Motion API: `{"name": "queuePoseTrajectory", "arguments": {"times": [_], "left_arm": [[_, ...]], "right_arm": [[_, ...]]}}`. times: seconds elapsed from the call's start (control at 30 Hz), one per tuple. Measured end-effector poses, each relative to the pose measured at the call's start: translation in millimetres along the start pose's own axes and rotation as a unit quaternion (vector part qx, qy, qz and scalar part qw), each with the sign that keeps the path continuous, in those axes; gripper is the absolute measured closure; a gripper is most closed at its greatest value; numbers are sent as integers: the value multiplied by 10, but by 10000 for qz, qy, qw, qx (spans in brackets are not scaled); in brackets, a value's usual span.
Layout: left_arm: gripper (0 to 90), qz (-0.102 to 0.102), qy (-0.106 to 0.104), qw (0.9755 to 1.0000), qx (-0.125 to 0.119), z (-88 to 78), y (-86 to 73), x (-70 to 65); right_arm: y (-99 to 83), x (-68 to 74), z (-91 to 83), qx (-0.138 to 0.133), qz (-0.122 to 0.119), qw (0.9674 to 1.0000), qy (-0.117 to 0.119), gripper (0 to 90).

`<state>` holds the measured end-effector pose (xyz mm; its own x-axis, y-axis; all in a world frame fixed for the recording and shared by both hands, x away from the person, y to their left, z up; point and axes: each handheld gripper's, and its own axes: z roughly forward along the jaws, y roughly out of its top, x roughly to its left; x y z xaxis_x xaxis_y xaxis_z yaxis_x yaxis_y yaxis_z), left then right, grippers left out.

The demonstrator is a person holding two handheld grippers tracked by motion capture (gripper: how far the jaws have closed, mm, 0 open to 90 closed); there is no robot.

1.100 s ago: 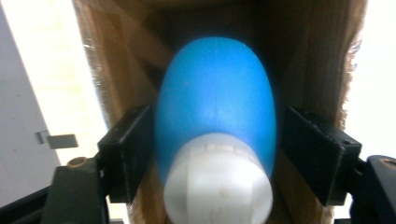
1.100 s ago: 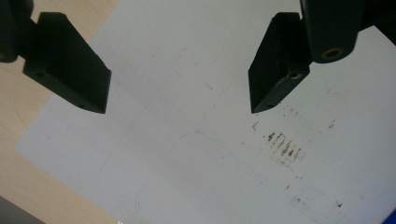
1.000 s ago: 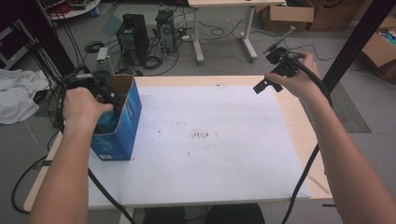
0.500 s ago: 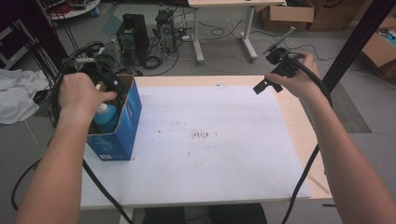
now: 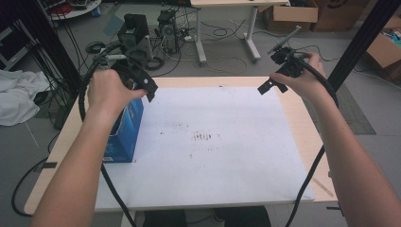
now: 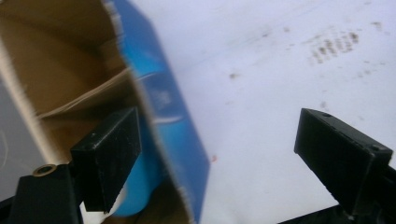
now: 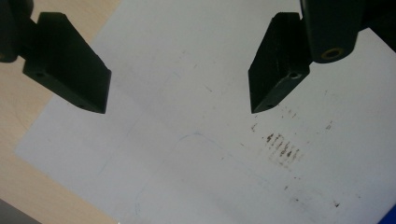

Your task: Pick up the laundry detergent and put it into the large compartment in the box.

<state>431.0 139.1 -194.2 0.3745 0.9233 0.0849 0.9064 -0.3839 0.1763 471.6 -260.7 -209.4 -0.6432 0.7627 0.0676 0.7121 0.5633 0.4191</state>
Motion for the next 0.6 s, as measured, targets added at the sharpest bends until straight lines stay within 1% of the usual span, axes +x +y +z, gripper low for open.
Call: {"name": "queuePoseTrajectory", "arguments": {"times": [0.07,0.13,0.2,0.23,0.33,0.43,0.47,0.57,0.6], "left_arm": [[155,138,-54,9999,18,52,36,-100],[154,245,-182,9995,8,120,77,-204],[154,374,-249,9990,14,168,106,-286],[155,451,-318,9985,28,192,124,-328],[155,649,-423,9970,16,247,170,-448],[155,858,-580,9946,-65,282,202,-566],[154,893,-622,9940,-59,293,213,-602],[153,1116,-634,9917,-52,339,238,-719],[153,1155,-639,9912,-31,355,246,-751]], "right_arm": [[8,-2,-1,16,-4,10000,3,211],[17,-4,-2,25,-14,10000,2,211],[26,-7,-4,30,-30,10000,-11,212],[29,-10,-5,35,-29,10000,-12,211],[35,-22,-3,58,-16,10000,-12,212],[35,-39,4,67,-8,10000,-14,212],[34,-46,7,76,-10,10000,-15,211],[31,-58,11,93,9,10000,-20,211],[30,-58,8,88,20,10000,-19,211]]}}
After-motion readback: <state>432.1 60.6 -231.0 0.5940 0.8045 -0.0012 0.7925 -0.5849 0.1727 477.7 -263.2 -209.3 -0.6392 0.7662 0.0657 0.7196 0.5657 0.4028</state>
